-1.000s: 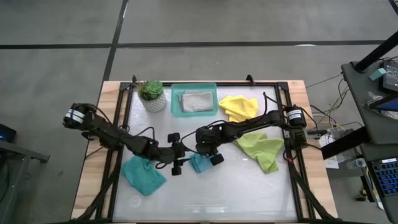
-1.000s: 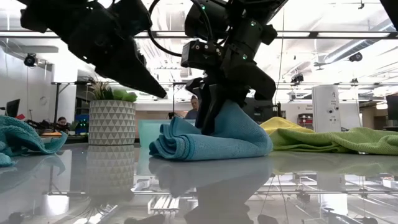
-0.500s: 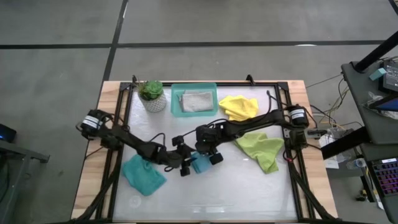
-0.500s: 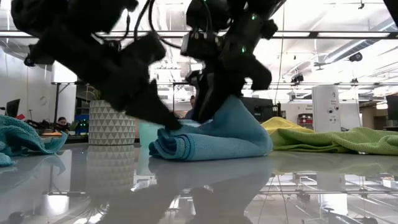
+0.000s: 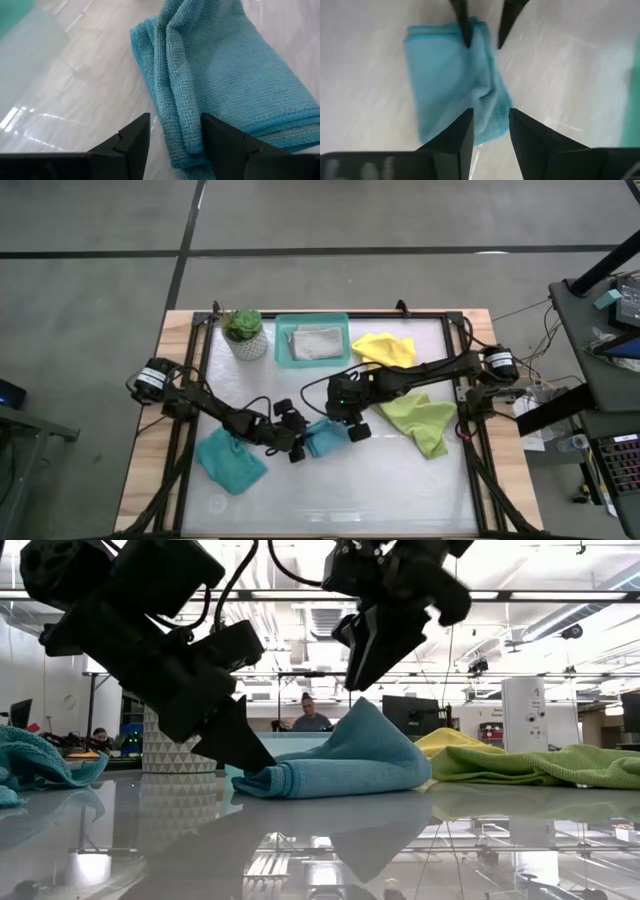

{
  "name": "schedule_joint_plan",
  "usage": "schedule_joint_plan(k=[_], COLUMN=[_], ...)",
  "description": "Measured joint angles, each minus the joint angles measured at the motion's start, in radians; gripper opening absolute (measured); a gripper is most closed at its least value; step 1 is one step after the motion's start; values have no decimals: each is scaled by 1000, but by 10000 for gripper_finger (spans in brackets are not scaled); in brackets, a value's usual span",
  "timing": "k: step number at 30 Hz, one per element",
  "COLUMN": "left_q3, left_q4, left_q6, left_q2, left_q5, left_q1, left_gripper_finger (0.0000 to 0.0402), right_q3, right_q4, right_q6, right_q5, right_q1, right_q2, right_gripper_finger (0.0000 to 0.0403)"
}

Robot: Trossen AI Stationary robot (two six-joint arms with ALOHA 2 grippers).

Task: Fold microfiber towels
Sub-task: Fold the blue microfiber cloth

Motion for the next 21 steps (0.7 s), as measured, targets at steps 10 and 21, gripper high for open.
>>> schedule_joint_plan(k=[10, 21], left_q3=[0, 0], left_q4=[-4, -15], left_q6=[0, 0], left_q2=[0, 1], left_q5=[0, 6], left_q1=[0, -1], left_gripper_finger=[162, 162], right_q3=[-68, -93], right_q4=[83, 129], right_q6=[77, 34], right_q5=[-57, 50], right_q1=[11, -3], right_q2=[-2, 47], right_gripper_finger=[114, 19])
